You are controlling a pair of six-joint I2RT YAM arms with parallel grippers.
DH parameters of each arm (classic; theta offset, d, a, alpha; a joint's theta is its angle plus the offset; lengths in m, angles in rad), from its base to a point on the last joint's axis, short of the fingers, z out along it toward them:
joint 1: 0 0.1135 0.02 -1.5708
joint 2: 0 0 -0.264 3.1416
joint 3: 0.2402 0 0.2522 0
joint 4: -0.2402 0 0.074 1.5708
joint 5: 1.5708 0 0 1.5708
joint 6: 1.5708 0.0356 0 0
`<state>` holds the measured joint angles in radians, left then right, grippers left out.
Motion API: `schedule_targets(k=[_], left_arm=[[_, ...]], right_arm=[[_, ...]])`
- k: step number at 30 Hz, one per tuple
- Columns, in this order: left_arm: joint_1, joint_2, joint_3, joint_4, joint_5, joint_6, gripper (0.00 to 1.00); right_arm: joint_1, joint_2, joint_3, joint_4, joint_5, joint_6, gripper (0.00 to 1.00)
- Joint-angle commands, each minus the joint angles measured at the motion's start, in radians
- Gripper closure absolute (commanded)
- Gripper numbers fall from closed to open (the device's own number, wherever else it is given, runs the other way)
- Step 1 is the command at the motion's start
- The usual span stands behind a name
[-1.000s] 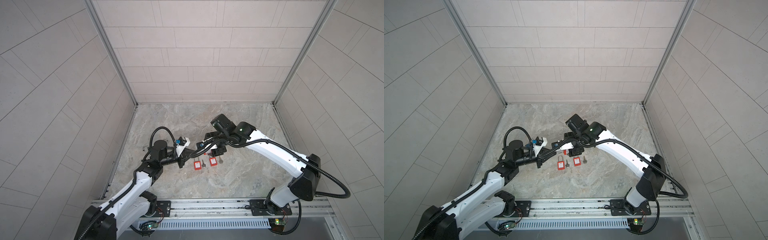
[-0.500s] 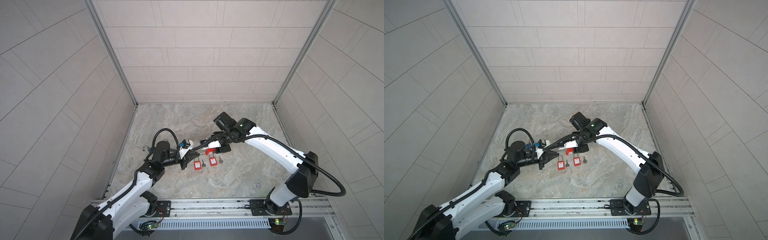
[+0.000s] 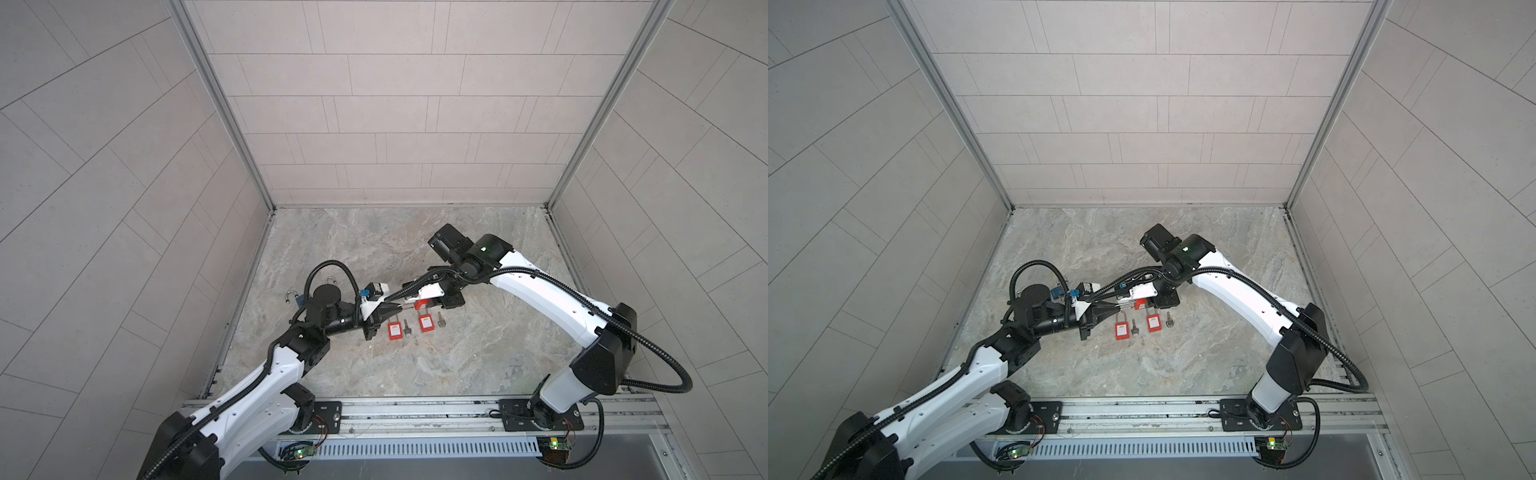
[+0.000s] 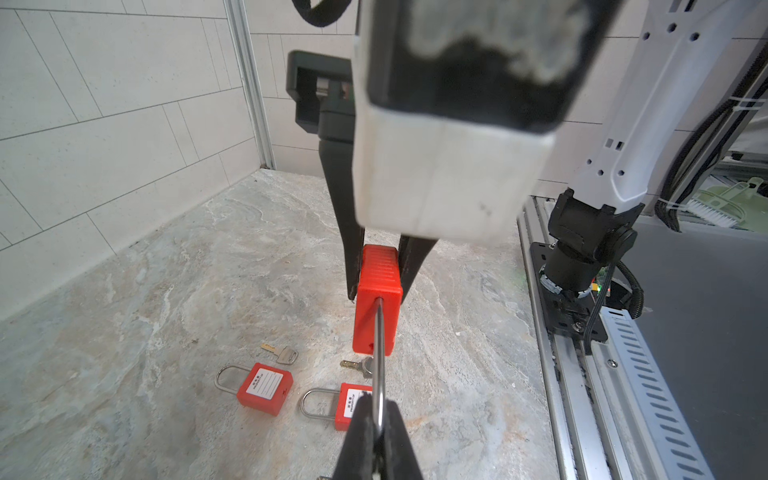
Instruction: Lock with the key
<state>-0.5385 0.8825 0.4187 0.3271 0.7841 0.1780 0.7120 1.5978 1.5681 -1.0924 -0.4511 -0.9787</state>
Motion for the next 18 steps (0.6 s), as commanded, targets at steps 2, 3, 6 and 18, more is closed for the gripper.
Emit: schedule_targets(k=[2, 3, 6, 18], left_arm=[[-0.020, -0.004, 0.015, 0.089, -0.009, 0.029, 1.00], [-0.023, 0.001, 0.015, 0.093, -0.010, 0.031, 1.00], [-0.030, 0.010, 0.015, 0.112, -0.011, 0.030, 1.00], [-0.087, 0.021, -0.010, 0.124, -0.064, 0.155, 1.00]], right_arm=[[0.000, -0.014, 0.040, -0.083, -0.061, -0.013, 0.78], [0.000, -0.010, 0.045, -0.098, -0.068, -0.013, 0.79], [0.000, -0.008, 0.055, -0.115, -0.086, -0.024, 0.79], [-0.002, -0.022, 0.076, -0.117, -0.143, -0.003, 0.79]])
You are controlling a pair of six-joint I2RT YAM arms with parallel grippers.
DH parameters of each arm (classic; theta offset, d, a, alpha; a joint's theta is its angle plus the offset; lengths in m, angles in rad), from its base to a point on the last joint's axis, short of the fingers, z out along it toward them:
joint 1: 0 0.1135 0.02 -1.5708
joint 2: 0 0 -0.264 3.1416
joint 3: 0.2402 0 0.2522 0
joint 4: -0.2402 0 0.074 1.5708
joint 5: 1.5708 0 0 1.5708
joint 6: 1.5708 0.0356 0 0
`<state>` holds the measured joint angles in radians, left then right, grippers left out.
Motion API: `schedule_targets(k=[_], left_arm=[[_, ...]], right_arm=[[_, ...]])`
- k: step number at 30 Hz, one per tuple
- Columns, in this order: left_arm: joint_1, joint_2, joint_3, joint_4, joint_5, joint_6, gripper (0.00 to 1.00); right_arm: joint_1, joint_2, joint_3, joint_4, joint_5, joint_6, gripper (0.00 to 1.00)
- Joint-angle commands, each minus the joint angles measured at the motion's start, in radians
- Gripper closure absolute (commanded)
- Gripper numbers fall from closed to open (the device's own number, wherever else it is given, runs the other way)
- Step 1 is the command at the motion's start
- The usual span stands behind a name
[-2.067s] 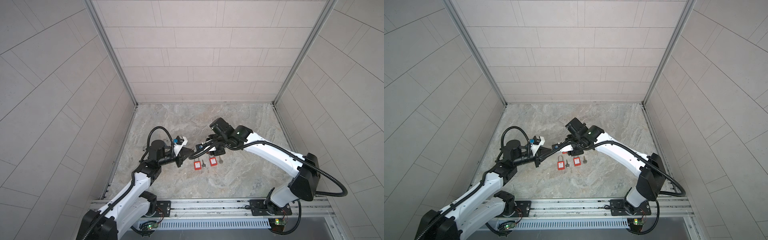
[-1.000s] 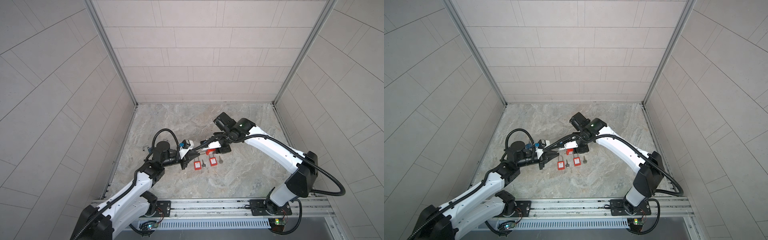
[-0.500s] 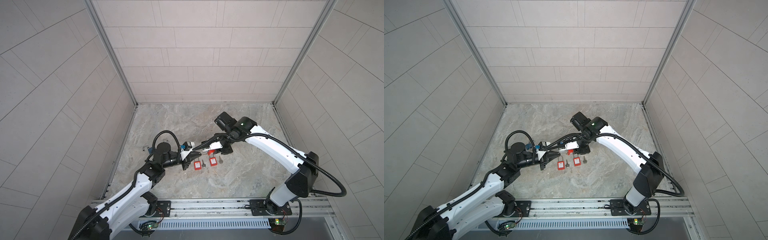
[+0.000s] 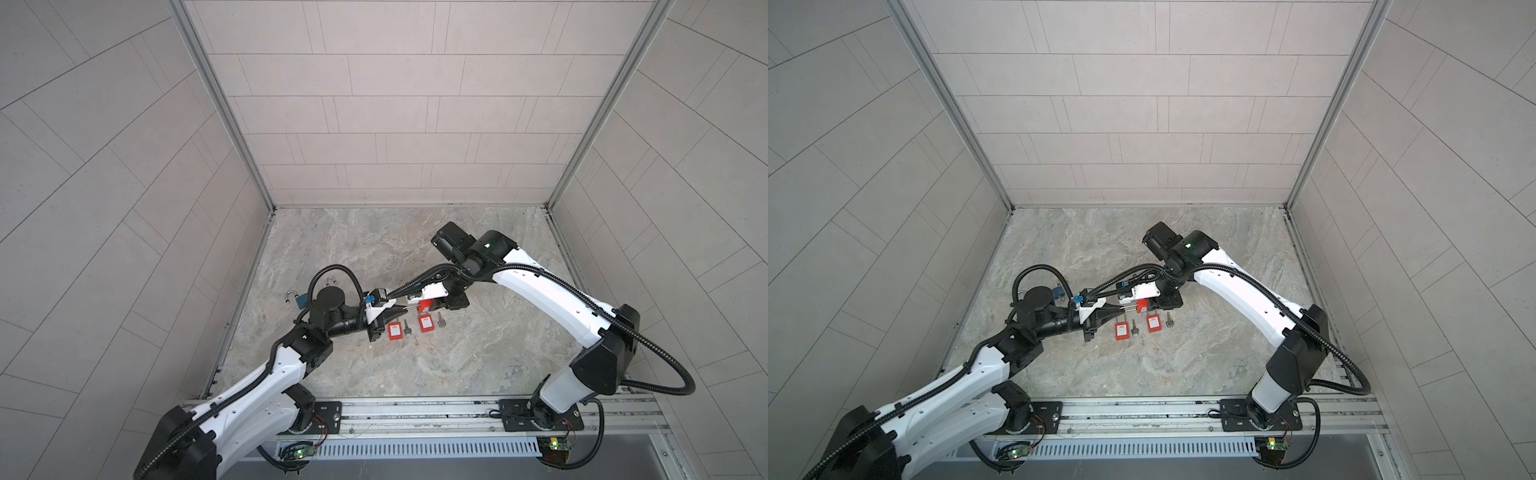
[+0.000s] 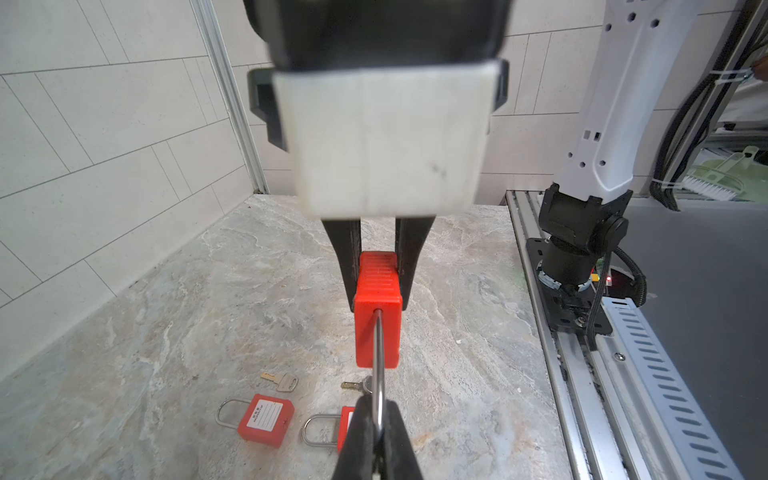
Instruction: Lock with the key
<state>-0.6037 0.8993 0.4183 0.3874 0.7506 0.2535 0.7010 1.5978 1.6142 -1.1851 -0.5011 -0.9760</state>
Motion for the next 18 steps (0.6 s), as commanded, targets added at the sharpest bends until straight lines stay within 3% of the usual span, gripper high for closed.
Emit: schedule_targets(k=[1, 6, 12, 18], left_arm=[[-0.029, 0.005, -0.012, 0.069, -0.040, 0.089, 1.00], [-0.039, 0.032, -0.013, 0.097, -0.045, 0.075, 1.00], [-0.043, 0.133, -0.062, 0.371, -0.052, -0.083, 1.00], [-0.047, 0.177, -0.034, 0.397, -0.027, -0.100, 1.00]], right_arm=[[0.010, -0.021, 0.034, -0.025, -0.097, -0.002, 0.79], [0.010, -0.015, 0.036, -0.002, -0.111, 0.001, 0.79], [0.011, -0.005, 0.044, 0.048, -0.164, 0.028, 0.79], [0.011, 0.005, 0.054, 0.042, -0.161, 0.020, 0.77]])
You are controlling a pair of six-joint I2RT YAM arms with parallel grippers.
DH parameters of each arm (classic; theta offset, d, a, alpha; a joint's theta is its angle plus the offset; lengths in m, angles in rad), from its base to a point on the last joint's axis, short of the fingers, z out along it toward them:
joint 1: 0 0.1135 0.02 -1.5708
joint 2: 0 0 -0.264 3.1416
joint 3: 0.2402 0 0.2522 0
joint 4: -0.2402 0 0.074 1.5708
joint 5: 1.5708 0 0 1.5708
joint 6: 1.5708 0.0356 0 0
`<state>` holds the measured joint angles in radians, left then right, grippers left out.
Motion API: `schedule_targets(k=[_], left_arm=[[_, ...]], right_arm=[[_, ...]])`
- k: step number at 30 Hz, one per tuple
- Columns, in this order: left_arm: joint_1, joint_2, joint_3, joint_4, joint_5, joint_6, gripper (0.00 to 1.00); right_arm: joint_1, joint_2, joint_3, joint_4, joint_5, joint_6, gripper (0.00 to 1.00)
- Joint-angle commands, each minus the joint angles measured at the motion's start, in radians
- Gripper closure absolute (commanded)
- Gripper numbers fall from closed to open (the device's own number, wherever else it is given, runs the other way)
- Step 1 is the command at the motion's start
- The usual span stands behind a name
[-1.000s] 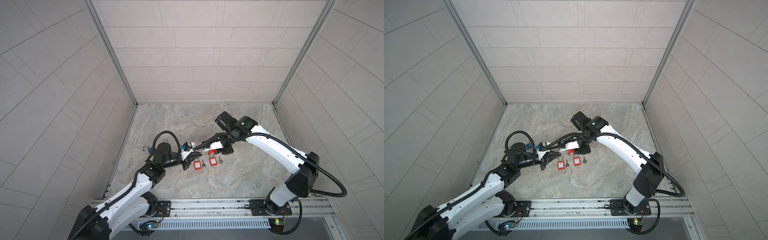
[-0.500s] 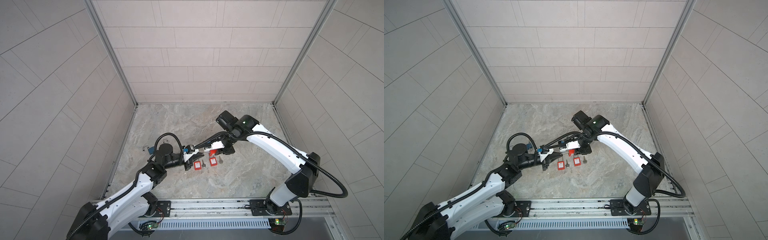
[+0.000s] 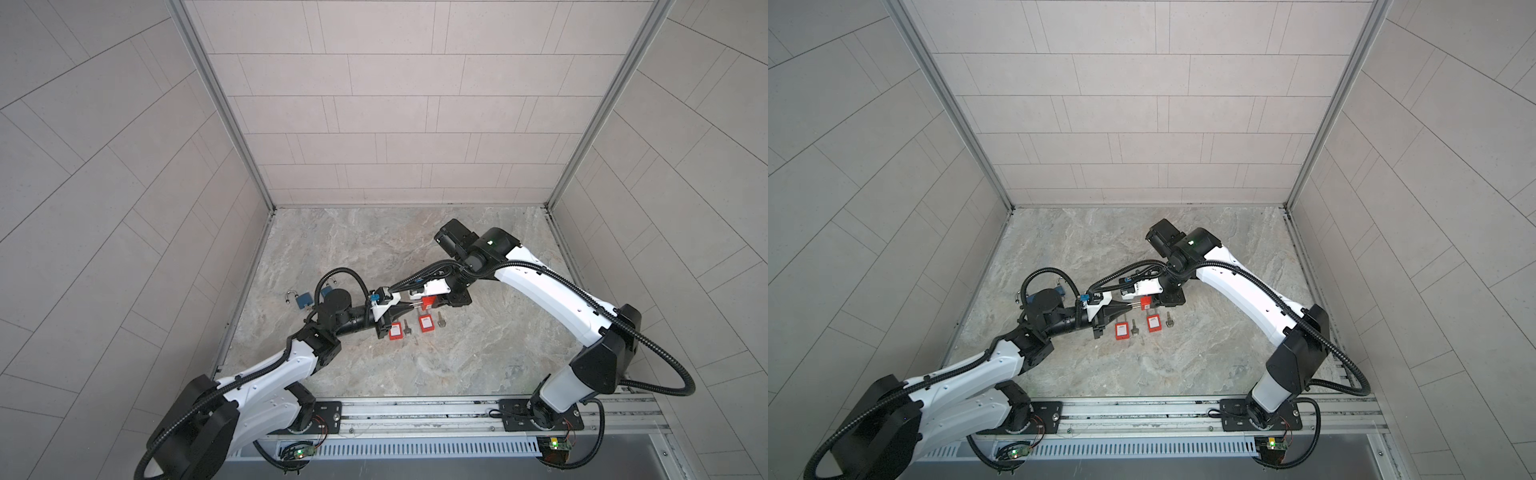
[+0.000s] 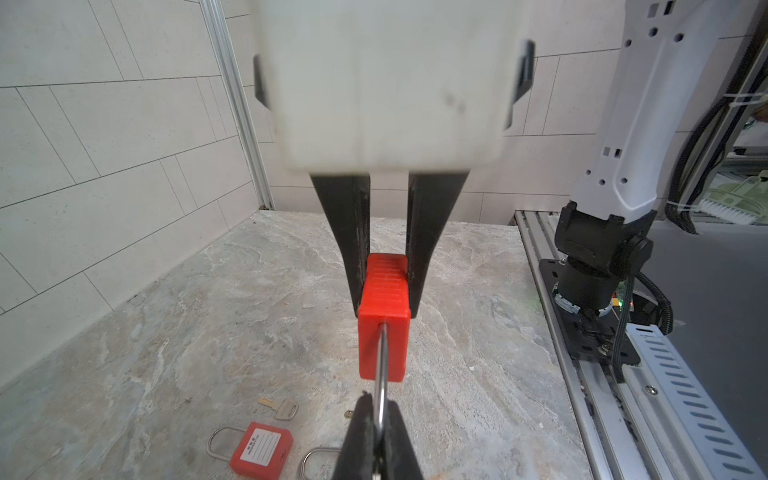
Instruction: Lock with the key
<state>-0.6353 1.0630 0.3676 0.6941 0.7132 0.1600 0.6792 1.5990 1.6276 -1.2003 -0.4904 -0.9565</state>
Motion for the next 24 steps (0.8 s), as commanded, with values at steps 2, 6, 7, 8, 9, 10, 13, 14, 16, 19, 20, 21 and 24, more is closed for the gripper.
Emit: schedule_targets(k=[2, 6, 7, 8, 9, 10, 13, 14, 16, 19, 20, 21, 24], left_arm=[[-0.014, 0.009, 0.022, 0.072, 0.014, 0.000, 1.00], [-0.012, -0.021, 0.023, 0.031, -0.005, 0.016, 1.00], [-0.013, -0.029, 0.019, 0.028, -0.015, 0.016, 1.00], [-0.013, -0.037, 0.019, 0.027, -0.022, 0.016, 1.00], [-0.012, -0.042, 0.019, 0.024, -0.024, 0.016, 1.00], [-0.013, -0.048, 0.019, 0.019, -0.024, 0.016, 1.00], [-0.013, -0.060, 0.024, 0.004, -0.022, 0.018, 1.00], [-0.012, -0.061, 0.025, 0.002, -0.019, 0.016, 1.00], [-0.013, -0.063, 0.030, -0.001, -0.007, 0.012, 1.00], [-0.012, -0.066, 0.037, -0.015, 0.005, 0.009, 1.00], [-0.014, -0.065, 0.039, -0.016, 0.008, 0.009, 1.00], [-0.014, -0.065, 0.041, -0.019, 0.011, 0.009, 1.00], [-0.014, -0.068, 0.049, -0.026, 0.016, 0.008, 1.00]], right_arm=[[0.033, -0.003, 0.039, 0.058, -0.136, -0.010, 0.67], [0.030, -0.042, 0.024, 0.056, -0.032, -0.008, 0.41], [0.027, -0.057, 0.014, 0.059, -0.013, 0.002, 0.38], [0.021, -0.070, 0.007, 0.059, 0.000, 0.007, 0.35], [0.013, -0.082, 0.001, 0.059, 0.008, 0.013, 0.35], [-0.002, -0.094, -0.006, 0.058, 0.009, 0.024, 0.34], [-0.048, -0.131, -0.017, 0.047, 0.002, 0.041, 0.34], [-0.062, -0.143, -0.023, 0.048, 0.002, 0.048, 0.34], [-0.092, -0.164, -0.042, 0.052, 0.004, 0.056, 0.34], [-0.130, -0.170, -0.061, 0.055, 0.000, 0.083, 0.38], [-0.135, -0.165, -0.062, 0.047, -0.008, 0.087, 0.39], [-0.138, -0.157, -0.061, 0.036, -0.015, 0.087, 0.40], [-0.139, -0.125, -0.060, -0.003, -0.014, 0.081, 0.45]])
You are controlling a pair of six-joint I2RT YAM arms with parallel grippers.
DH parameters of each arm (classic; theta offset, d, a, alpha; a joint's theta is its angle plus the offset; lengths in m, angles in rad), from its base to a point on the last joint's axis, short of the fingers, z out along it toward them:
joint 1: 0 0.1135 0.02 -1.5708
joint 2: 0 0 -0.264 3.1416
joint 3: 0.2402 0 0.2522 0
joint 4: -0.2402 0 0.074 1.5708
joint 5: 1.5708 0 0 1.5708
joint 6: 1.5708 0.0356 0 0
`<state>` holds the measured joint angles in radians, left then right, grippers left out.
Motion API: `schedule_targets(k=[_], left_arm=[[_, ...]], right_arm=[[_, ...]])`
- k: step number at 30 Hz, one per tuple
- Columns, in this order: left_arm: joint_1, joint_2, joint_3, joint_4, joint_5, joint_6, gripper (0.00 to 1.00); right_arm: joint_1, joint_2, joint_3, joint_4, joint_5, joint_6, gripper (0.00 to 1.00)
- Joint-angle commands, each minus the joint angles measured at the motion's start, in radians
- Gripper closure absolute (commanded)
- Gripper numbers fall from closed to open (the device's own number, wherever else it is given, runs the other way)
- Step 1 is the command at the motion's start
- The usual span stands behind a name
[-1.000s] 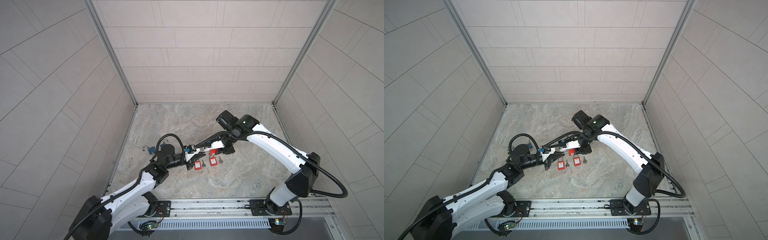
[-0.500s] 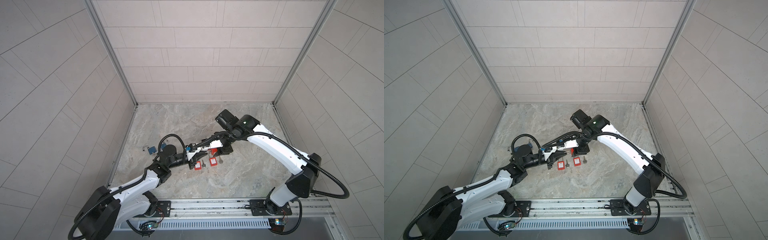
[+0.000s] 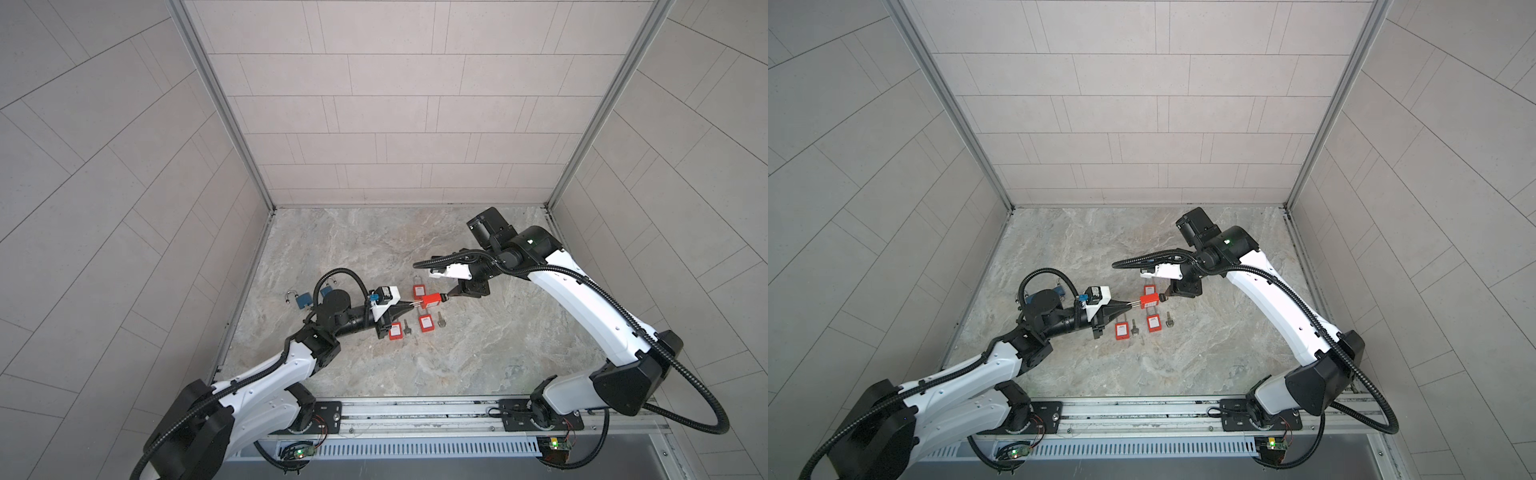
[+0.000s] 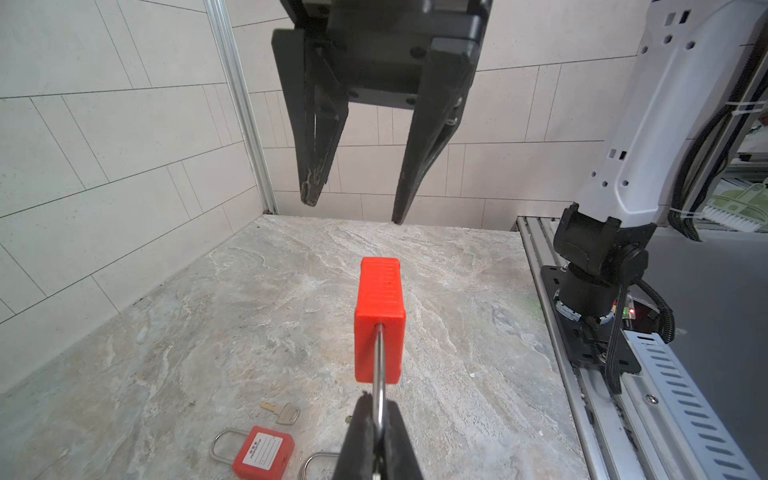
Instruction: Lock with the key
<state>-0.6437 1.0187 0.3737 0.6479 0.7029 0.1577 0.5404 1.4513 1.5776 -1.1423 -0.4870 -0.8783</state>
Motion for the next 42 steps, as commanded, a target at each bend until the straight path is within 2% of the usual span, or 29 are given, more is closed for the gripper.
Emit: schedule_targets(k=[1, 5, 16, 22, 31, 42], left_arm=[[-0.006, -0.025, 0.045, 0.017, 0.027, 0.009, 1.00], [-0.008, -0.031, 0.051, 0.004, 0.027, 0.010, 1.00], [-0.016, -0.035, 0.063, -0.017, 0.019, 0.019, 1.00], [-0.016, -0.032, 0.068, -0.015, 0.005, 0.020, 1.00], [-0.016, -0.032, 0.067, -0.012, -0.008, 0.009, 1.00], [-0.017, -0.016, 0.068, 0.007, 0.004, -0.028, 1.00]], right_arm=[[0.001, 0.033, -0.013, -0.066, -0.018, 0.002, 0.47], [0.000, 0.052, -0.029, -0.068, -0.017, -0.004, 0.53], [0.000, 0.078, -0.044, -0.064, -0.071, -0.025, 0.58], [0.000, 0.071, -0.066, -0.050, -0.110, -0.030, 0.66], [0.002, 0.021, -0.122, 0.014, -0.070, -0.028, 0.76], [0.030, -0.065, -0.236, 0.216, 0.017, -0.016, 0.76]])
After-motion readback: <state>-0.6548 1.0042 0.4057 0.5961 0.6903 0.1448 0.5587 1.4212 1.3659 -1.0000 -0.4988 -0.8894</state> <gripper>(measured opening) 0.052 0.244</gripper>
